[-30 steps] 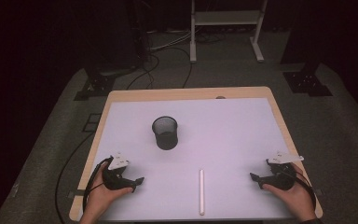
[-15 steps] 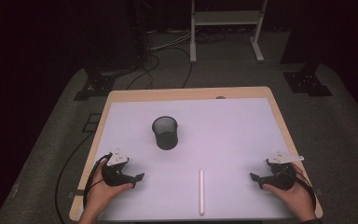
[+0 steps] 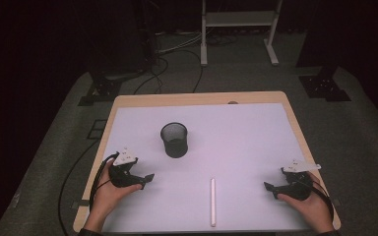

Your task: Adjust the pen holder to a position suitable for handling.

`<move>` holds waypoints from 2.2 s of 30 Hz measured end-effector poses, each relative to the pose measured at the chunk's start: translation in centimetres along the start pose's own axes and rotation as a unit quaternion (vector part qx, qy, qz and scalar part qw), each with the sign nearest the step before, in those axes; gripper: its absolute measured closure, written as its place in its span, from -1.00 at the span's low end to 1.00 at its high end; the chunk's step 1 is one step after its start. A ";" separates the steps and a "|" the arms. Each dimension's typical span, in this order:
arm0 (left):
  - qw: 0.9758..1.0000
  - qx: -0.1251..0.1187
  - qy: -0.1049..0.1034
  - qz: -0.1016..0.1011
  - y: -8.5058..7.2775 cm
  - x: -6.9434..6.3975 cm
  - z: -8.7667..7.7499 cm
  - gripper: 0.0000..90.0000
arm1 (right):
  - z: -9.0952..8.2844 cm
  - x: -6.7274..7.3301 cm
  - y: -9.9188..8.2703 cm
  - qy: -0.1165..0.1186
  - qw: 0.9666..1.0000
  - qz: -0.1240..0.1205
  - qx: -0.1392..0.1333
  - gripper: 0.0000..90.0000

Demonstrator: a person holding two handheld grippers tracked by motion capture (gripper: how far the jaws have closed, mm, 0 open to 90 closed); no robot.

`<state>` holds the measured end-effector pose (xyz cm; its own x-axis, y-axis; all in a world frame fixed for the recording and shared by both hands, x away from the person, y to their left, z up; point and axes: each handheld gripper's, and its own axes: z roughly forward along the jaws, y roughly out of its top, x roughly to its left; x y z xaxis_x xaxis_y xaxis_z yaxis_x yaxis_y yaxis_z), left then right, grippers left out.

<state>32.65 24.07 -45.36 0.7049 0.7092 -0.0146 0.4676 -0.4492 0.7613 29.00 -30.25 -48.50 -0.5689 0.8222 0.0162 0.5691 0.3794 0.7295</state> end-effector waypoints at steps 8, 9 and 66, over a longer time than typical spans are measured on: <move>1.000 -0.002 -0.007 0.001 1.1 0.2 0.1 -0.86 | 0.0 0.0 0.0 -0.001 1.000 0.000 0.000 -0.79; 1.000 -0.002 -0.007 0.001 1.1 0.2 0.1 -0.85 | 0.0 0.0 0.0 -0.001 1.000 0.000 0.000 -0.79; 1.000 -0.023 -0.017 -0.003 10.1 1.8 0.7 -0.54 | 0.0 0.0 0.0 0.000 1.000 0.000 0.000 -0.79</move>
<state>39.03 20.46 -38.17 0.7196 0.6932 -0.0409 0.4475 -0.4179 0.7906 28.99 -30.26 -48.51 -0.5687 0.8224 0.0156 0.5690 0.3797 0.7294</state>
